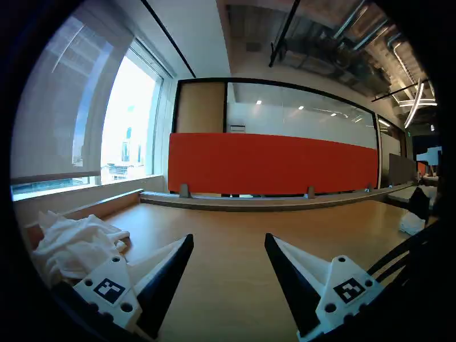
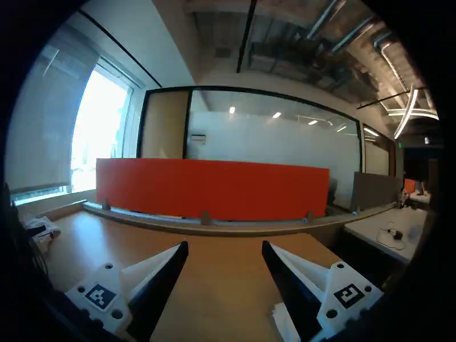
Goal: Fold towel
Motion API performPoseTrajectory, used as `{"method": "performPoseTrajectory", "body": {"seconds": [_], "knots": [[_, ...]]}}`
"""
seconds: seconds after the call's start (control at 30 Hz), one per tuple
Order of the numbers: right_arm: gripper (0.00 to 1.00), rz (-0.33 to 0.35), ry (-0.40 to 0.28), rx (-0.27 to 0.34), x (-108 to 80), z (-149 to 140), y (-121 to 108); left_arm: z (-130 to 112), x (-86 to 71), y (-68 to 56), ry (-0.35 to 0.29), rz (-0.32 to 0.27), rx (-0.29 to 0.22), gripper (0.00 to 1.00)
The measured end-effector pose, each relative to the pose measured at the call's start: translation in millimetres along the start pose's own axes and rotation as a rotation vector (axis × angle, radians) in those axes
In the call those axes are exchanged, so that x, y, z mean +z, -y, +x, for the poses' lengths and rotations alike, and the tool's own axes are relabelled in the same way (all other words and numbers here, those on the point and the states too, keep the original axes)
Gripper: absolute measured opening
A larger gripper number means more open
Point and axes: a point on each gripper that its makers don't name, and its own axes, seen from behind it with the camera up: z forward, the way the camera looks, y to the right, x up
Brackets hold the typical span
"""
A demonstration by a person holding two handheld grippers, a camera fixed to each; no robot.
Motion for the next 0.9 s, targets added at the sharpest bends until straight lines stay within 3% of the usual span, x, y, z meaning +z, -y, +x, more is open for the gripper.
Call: {"method": "performPoseTrajectory", "body": {"seconds": [0.37,0.9], "knots": [[1.00,0.001,-0.003,-0.002,4.4,-7.4,6.9,-6.4,1.5,10.6,-0.013,0.006,-0.015,0.93],[1.00,-0.011,-0.030,-0.009,6.6,-6.6,-4.3,-10.5,-0.5,2.9,-0.015,0.008,0.041,0.93]]}}
